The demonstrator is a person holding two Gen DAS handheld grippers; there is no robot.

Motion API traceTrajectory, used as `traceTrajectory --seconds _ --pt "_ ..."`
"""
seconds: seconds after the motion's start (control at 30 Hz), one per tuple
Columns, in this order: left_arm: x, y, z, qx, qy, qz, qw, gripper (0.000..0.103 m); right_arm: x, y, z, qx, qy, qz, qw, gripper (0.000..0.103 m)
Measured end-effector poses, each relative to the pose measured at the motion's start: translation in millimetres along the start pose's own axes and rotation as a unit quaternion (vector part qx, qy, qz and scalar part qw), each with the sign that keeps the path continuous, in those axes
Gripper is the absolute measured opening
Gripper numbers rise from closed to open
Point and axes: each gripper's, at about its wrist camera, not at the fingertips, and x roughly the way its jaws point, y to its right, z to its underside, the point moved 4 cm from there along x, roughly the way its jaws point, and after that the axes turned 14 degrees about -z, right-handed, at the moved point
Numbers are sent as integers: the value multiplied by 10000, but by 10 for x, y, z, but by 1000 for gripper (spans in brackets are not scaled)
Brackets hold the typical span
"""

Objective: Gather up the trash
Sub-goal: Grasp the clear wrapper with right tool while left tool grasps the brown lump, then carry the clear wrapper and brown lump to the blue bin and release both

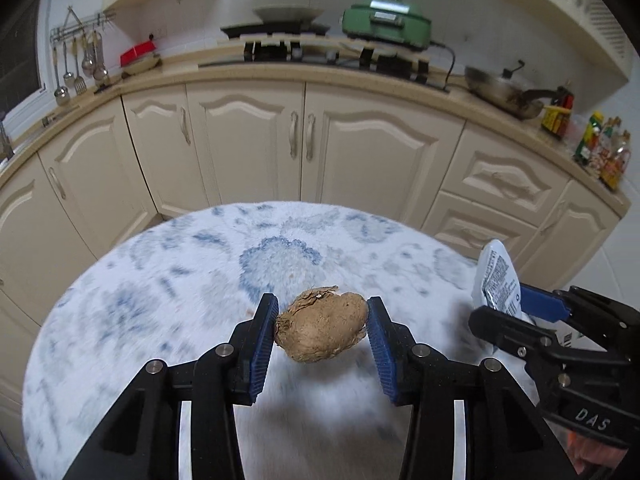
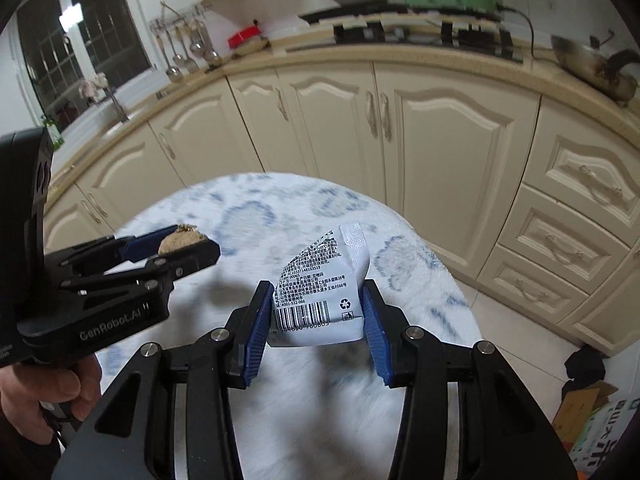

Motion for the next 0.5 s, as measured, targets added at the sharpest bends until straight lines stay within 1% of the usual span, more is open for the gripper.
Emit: traceTrajectory --seconds 0.1,0.23,0.4,0.5 --pt "-392 -17 120 -37 197 28 9998 41 -281 -178 38 -28 207 -56 9998 45" --pt "-950 36 356 -40 485 68 9988 41 -670 -368 131 -79 460 -86 9989 44" --pt "-1644 183 651 18 837 195 9963 41 -1122 -484 295 -111 724 -63 9973 45" --pt "-1931 290 787 92 1048 314 9940 41 -1407 -508 413 -139 894 12 9959 45"
